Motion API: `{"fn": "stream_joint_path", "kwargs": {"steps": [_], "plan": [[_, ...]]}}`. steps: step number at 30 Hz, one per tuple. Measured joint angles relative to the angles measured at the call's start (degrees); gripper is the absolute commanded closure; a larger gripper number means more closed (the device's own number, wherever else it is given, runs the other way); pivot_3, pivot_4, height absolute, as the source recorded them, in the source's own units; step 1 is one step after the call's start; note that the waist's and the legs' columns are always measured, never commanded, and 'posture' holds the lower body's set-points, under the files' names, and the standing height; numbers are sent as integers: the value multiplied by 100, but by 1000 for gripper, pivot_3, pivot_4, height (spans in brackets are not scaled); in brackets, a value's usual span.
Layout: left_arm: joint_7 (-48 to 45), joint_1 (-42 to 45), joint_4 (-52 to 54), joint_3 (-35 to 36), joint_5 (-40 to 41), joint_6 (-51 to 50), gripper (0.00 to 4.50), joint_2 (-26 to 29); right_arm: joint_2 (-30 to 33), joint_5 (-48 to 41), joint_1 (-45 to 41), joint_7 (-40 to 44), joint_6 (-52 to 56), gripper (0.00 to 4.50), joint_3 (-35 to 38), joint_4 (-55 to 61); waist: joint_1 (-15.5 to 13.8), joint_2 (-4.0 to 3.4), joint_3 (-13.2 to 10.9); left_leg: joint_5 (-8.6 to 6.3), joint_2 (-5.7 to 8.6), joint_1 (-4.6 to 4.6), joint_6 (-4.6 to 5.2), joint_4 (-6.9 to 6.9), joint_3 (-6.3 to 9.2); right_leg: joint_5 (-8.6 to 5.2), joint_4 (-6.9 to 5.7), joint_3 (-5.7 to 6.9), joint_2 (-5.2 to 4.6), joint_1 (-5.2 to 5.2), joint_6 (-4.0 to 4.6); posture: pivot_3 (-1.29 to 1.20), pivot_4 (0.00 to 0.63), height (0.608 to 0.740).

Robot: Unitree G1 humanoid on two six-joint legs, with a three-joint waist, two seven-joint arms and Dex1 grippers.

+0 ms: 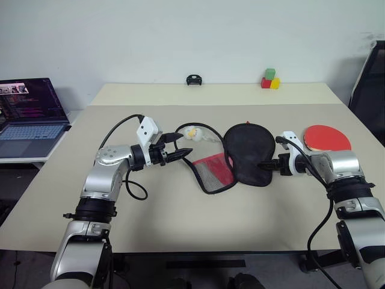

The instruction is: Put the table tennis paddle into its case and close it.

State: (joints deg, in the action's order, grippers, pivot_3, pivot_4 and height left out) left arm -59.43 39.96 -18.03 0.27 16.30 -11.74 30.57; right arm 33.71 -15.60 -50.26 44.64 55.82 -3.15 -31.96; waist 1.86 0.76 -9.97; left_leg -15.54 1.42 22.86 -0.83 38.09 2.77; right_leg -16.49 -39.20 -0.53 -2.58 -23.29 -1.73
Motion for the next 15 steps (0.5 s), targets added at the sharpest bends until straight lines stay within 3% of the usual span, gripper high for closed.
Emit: {"fn": "stream_joint_path", "kwargs": {"steps": [2,15], "plan": [[0,0,0,0,-3,0,1263,0,7,21,0,-7,-36,161,18,1,-2,0,0,0,0,0,0,1,0,0,-1,0,0,0,0,0,150,740],[-7,45,-55,-11,-64,97,1263,-77,490,-401,612,-124,435,74,958,1050,-3,0,0,0,0,2,1,-1,-2,0,3,-2,0,0,-1,0,150,740]]}}
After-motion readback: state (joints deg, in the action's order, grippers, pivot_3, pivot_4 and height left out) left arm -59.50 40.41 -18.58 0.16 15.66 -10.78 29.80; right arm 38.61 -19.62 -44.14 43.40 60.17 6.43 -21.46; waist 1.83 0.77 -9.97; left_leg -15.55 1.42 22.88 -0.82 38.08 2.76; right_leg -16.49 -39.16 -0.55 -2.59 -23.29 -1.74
